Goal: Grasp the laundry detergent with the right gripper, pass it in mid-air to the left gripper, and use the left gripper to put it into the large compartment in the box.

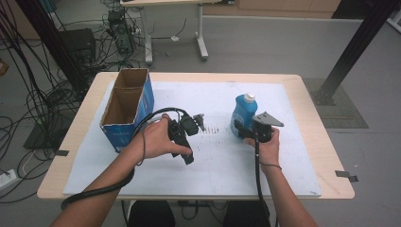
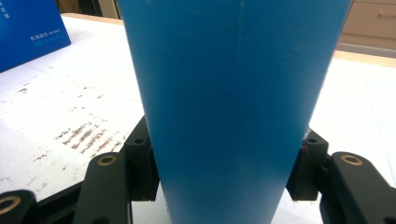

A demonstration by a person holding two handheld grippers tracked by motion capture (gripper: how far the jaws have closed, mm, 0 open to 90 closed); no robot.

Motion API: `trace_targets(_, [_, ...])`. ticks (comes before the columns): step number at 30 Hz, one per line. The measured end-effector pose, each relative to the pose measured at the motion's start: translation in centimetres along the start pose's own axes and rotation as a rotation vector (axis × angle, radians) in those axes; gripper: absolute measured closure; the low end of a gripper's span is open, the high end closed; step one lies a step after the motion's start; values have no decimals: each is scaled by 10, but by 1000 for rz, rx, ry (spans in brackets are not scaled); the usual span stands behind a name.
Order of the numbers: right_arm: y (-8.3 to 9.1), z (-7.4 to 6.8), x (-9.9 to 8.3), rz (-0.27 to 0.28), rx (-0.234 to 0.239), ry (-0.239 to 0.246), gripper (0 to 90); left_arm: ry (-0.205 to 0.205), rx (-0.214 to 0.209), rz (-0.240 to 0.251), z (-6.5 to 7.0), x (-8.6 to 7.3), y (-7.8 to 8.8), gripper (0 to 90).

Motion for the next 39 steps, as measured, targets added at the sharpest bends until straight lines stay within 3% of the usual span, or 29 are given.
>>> trace_targets(14, [0, -2, 1, -4, -5, 16, 406, 20, 6, 3, -1, -2, 2, 87])
trace_targets(39, [0, -3, -1, 4, -11, 30, 407, 15, 3, 3, -2, 1, 1, 87])
Point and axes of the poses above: each handheld gripper's, and its own axes: y roughly backward along the jaws, x roughly out of its top, z roughly to its right, the point moved 1 cm from there along -y, roughly forward along the jaws, and after that the axes turned 7 degrees about x, right-handed, at the moved point
